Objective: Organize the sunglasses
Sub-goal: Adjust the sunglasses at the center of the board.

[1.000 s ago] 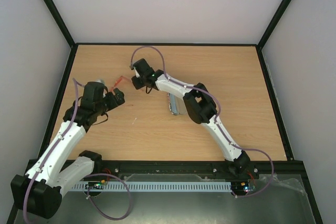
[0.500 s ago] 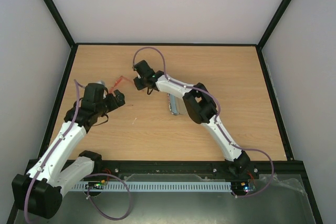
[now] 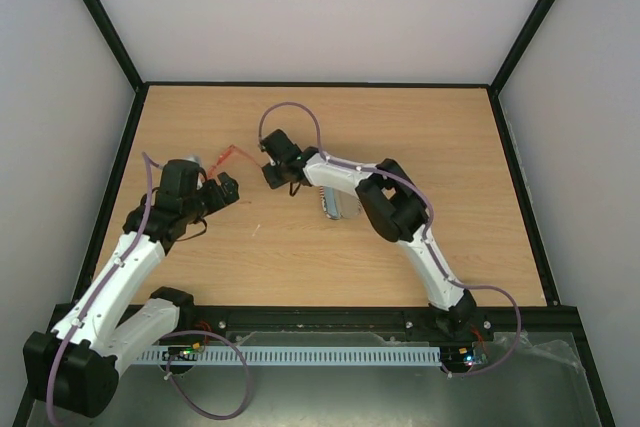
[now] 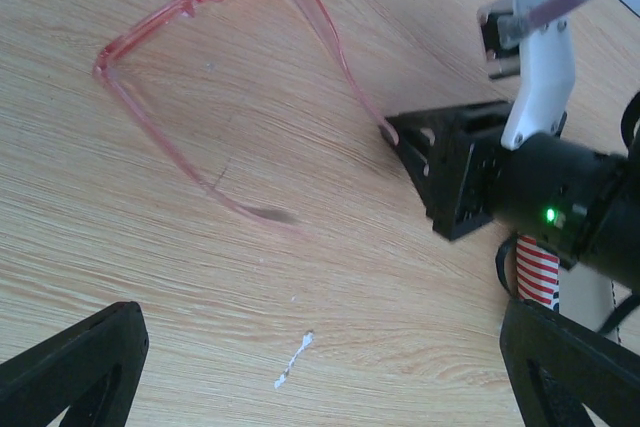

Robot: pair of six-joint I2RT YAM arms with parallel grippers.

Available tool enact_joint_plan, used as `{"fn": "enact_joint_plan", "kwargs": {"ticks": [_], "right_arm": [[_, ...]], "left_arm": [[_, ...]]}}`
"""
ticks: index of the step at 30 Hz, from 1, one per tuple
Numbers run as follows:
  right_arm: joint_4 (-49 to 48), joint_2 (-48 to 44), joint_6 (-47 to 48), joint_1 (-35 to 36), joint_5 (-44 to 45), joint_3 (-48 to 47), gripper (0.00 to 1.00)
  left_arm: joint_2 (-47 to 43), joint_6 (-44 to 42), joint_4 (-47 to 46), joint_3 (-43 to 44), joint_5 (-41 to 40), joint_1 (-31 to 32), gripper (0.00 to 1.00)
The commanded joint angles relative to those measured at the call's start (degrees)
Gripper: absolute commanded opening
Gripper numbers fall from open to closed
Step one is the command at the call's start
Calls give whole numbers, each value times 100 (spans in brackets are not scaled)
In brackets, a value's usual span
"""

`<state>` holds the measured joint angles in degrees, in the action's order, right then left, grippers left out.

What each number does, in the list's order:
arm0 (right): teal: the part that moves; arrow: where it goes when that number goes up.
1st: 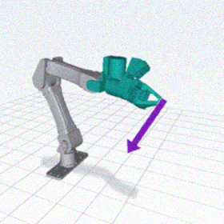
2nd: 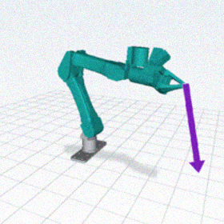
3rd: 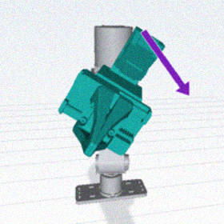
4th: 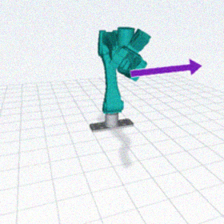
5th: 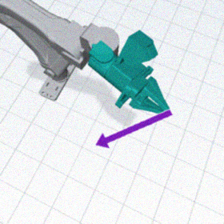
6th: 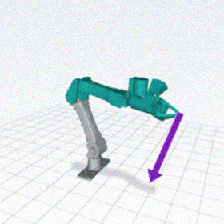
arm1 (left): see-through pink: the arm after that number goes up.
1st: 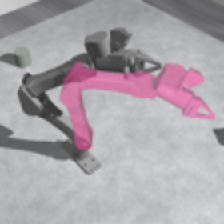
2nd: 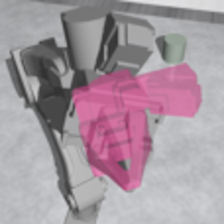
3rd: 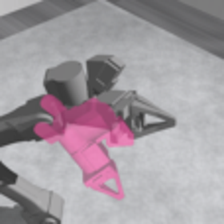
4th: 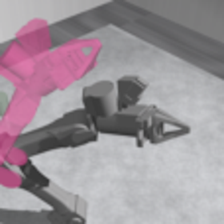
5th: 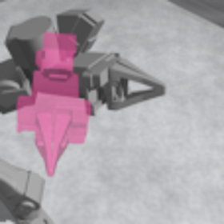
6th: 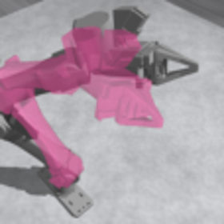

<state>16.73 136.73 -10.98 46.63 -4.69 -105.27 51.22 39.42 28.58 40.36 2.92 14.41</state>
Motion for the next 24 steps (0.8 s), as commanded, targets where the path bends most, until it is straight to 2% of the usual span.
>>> {"fn": "enact_joint_plan", "kwargs": {"ticks": [1, 14, 18, 24], "right_arm": [[-246, -610, -50, 333, 51, 738, 15], [-542, -1232, -146, 1569, -370, 1584, 15], [-982, -1978, -314, 1617, -557, 2331, 19], [-755, -2789, -351, 1334, -430, 2715, 25]], "left_arm": [[-105, -54, -79, -110, 67, -44, 99], [-252, -80, 25, -49, 51, -111, 99], [-357, -171, 159, 102, 162, -319, 99], [-192, -188, -27, 12, 370, -513, 99]]}}
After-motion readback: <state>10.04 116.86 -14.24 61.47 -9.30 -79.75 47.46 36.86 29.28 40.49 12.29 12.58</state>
